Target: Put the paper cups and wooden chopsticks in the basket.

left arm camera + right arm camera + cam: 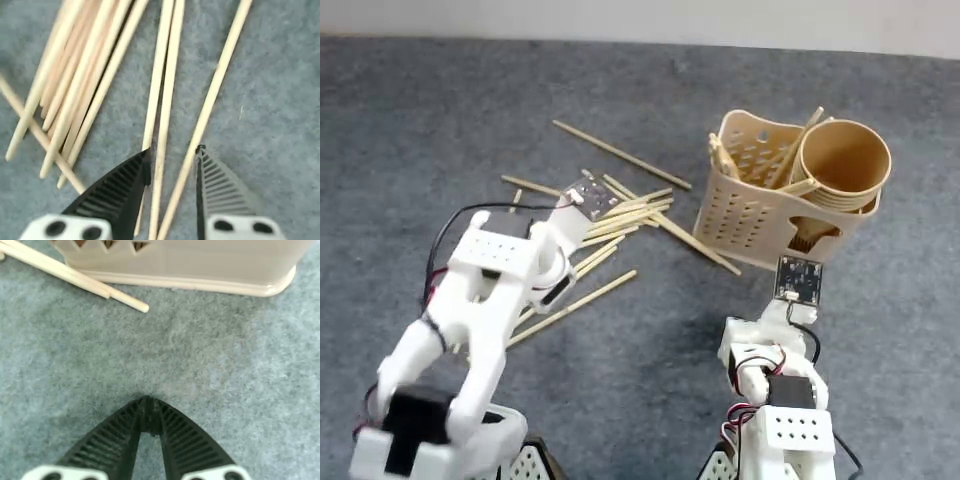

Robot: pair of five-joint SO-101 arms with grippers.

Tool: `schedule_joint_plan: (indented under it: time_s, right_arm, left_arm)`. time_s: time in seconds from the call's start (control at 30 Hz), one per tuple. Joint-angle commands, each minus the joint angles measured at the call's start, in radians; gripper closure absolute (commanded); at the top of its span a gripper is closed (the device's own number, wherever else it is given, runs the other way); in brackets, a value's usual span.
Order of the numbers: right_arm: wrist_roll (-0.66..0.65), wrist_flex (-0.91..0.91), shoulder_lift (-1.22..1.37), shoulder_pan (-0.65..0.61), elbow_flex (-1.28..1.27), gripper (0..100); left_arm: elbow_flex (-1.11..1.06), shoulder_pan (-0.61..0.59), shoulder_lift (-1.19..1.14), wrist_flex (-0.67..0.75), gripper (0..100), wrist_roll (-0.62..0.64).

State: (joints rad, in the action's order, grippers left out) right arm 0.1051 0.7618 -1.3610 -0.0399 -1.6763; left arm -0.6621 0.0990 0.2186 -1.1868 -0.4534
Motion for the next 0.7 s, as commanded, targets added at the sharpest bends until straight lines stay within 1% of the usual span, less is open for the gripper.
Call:
schedule_joint_plan:
  time_s: [0.0,0.5,0.57,0.67]
  right_arm:
    - [0.008,-0.019,-0.012,-0.005,-0.094,99.2]
    - [0.008,-0.019,-0.012,-0.005,-0.094,99.2]
    - [0.008,-0.019,-0.012,-0.005,-0.094,99.2]
    - [0.008,-0.019,-0.012,-0.005,-0.094,99.2]
  left_arm:
    - [0.148,-0.035,-0.128,0.011,85,-0.008]
    - [0.374,-0.038,-0.509,0.002,85,-0.002]
    - [0.423,-0.035,-0.553,-0.046,88,-0.006]
    - [0.487,-0.028,-0.613,-0.1,98,-0.008]
